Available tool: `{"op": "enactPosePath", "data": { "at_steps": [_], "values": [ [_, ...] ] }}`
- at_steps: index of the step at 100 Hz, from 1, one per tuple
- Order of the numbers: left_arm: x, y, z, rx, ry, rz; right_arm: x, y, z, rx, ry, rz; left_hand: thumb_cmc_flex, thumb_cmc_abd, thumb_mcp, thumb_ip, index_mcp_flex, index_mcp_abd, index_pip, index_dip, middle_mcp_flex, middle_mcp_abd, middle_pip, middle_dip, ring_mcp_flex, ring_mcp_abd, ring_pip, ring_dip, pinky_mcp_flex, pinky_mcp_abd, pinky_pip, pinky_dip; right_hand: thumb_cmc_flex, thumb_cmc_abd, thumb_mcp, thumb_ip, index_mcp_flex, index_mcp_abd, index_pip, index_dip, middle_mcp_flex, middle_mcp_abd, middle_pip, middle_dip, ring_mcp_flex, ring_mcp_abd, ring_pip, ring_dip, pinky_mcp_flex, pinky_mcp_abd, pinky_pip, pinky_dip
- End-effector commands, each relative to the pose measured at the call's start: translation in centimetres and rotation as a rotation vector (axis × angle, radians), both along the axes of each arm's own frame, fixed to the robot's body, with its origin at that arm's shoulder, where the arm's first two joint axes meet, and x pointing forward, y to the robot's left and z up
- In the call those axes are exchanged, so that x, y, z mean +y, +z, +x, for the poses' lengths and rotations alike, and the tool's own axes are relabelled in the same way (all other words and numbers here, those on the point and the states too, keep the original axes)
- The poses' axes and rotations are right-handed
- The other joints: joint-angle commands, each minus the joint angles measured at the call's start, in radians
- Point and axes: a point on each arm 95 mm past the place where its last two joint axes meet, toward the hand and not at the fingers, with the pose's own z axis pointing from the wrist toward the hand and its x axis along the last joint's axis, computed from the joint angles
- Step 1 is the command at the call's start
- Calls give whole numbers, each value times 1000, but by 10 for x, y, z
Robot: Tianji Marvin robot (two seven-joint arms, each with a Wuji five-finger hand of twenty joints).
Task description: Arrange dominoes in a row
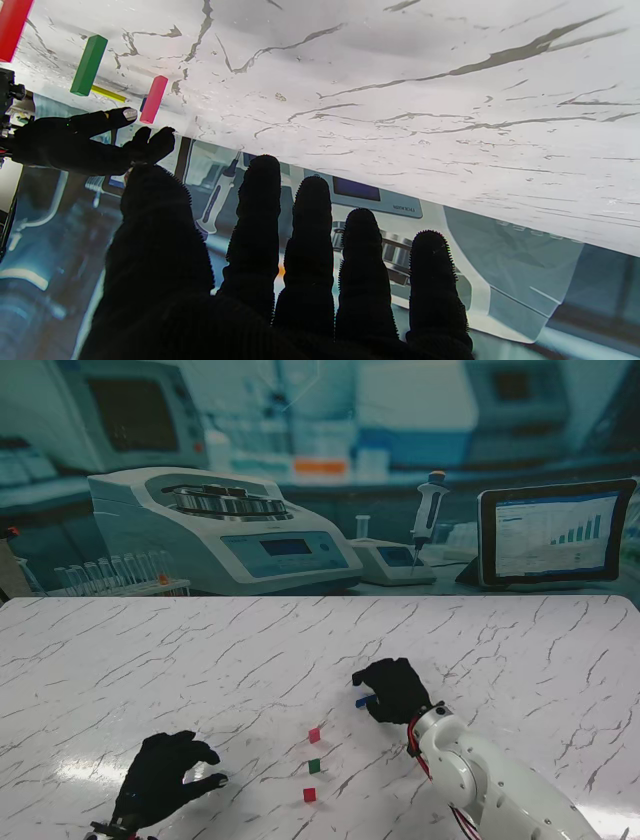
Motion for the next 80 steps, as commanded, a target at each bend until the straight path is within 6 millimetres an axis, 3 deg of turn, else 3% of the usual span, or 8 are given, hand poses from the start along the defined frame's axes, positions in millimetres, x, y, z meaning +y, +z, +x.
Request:
{"op": "enactPosePath", "data": {
  "at_steps": [1, 61, 75, 80],
  "values": [
    [-3, -4, -4, 16, -19, -13, 4, -4, -3, 17, 1, 10, 10, 1, -14, -5, 7, -29, 13, 7, 13, -22, 15, 14, 9, -29, 15, 13, -2, -23, 28, 16, -9, 14, -7, 33, 33, 10, -21, -15, -31, 10, -8, 2, -31, -5, -3, -10, -11, 96, -12, -7],
    [-3, -5, -5, 17, -17, -14, 7, -14, -4, 61, 9, 7, 4, 0, -13, -5, 5, -31, 13, 7, 13, -23, 16, 14, 10, -30, 16, 13, -2, -22, 29, 16, 0, 15, -20, 25, 75, -13, 26, 34, -16, 6, 5, 4, -20, -7, 7, -8, -7, 95, -11, -3],
    [-3, -5, -6, 18, -16, -16, 8, -17, -4, 63, 5, 0, 4, 0, -12, -5, 5, -30, 14, 7, 13, -22, 16, 15, 11, -30, 17, 13, -1, -21, 29, 16, 18, -2, -34, -8, 70, -25, 101, 46, -10, 4, 23, 10, -16, -8, 20, -3, -7, 92, -10, 2],
    [-3, -5, -6, 19, -15, -17, 9, -17, -3, 62, 5, -5, 5, -1, -12, -5, 7, -29, 15, 7, 14, -24, 17, 15, 12, -29, 17, 14, -1, -21, 29, 16, 21, -7, -42, -15, 58, -32, 162, 15, -9, 4, 29, 10, -14, -10, 23, -2, -6, 90, -10, 6]
  ]
}}
